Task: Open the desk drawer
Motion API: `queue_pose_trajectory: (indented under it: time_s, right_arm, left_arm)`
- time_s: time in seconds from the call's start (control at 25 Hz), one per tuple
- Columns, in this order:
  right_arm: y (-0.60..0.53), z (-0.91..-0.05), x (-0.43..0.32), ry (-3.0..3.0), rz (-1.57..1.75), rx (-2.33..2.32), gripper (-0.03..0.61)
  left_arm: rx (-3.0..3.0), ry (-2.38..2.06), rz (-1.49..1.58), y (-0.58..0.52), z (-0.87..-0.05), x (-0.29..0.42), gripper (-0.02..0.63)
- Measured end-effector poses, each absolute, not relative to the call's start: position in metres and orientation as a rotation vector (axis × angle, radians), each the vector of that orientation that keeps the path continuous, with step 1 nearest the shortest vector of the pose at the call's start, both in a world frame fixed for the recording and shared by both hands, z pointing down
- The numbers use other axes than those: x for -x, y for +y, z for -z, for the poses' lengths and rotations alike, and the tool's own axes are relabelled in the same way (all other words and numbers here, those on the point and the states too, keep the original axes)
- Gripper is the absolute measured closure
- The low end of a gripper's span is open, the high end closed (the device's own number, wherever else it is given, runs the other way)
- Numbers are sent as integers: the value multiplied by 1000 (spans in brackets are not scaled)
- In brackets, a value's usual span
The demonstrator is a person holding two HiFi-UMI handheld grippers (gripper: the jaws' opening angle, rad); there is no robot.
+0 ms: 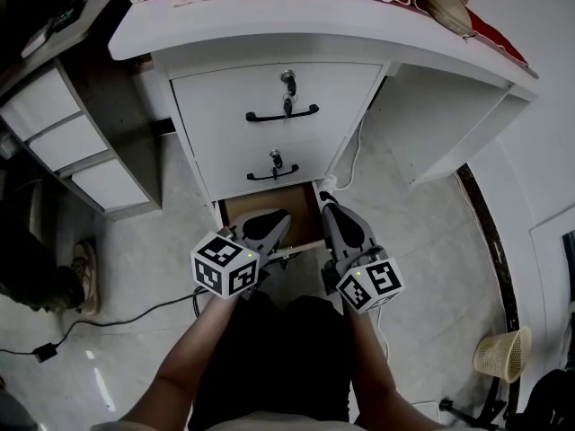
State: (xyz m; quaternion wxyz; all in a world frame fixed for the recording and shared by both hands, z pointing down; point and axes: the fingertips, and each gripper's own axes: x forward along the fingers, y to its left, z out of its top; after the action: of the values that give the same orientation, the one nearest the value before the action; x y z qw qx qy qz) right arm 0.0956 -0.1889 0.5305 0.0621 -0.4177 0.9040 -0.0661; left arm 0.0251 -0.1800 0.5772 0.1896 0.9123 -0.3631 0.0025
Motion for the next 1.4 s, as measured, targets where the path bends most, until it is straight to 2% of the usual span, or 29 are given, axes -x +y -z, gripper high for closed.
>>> queue_pose_trajectory:
  time_s: [0.64,1.16,1.4]
  right_arm:
    - [-224,-480,-62,2921,238,1105,560]
    - [-196,-447,-71,2957,597,1194,560]
    - [-173,-412,-68,2936,700,1194,560]
  left_arm:
    - [-2489,-1050,58,-195,-522,-11,580]
    - [-2368,-1049,36,-186,-450,-22,580]
    - [-2238,-949,142,-171,-412,-28,580]
